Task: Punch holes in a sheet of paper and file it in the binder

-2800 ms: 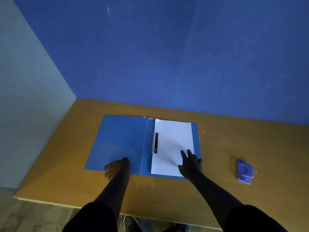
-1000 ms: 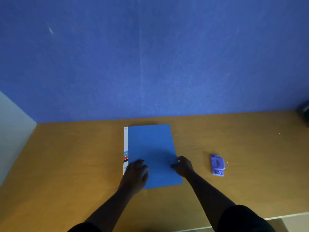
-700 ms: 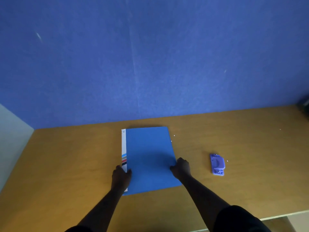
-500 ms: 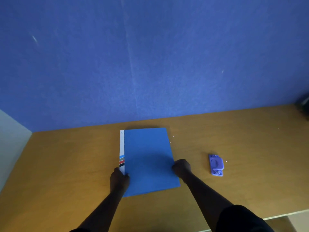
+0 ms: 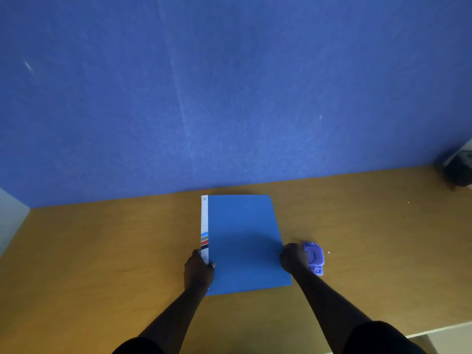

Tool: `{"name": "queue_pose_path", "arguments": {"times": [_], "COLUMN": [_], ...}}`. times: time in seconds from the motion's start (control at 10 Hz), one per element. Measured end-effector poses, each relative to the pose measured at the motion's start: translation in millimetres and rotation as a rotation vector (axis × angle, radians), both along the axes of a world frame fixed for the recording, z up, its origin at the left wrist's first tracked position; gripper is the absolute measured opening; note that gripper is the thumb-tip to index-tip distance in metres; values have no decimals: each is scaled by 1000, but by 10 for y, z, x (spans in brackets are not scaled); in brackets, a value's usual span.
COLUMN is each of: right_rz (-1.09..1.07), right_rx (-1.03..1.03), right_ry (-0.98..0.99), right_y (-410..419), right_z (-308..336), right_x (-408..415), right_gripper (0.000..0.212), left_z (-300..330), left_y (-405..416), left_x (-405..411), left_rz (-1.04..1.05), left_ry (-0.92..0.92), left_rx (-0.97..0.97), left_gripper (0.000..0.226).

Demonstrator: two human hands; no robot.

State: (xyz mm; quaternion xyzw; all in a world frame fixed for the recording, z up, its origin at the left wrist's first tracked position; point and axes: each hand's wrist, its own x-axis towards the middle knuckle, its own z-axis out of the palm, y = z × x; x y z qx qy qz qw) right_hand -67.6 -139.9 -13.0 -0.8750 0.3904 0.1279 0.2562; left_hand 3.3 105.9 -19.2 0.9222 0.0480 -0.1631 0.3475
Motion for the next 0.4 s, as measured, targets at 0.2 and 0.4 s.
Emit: {"name": "queue_pose_path", "arguments": {"times": [0.2, 0.4], "right_rz": [74, 64], "right_rx": [14, 51], "right_ry": [58, 36], "right_y": [-141, -204], "right_z": [-63, -41], "right_x": [-3, 34], "right_gripper": [29, 30], "left_z": [-76, 57], "left_y": [-117, -198], "left_x": [-88, -49], "left_rz": [19, -4], "left_ry": [7, -6], "left_rx": [15, 121], "left_gripper": [40, 42]}}
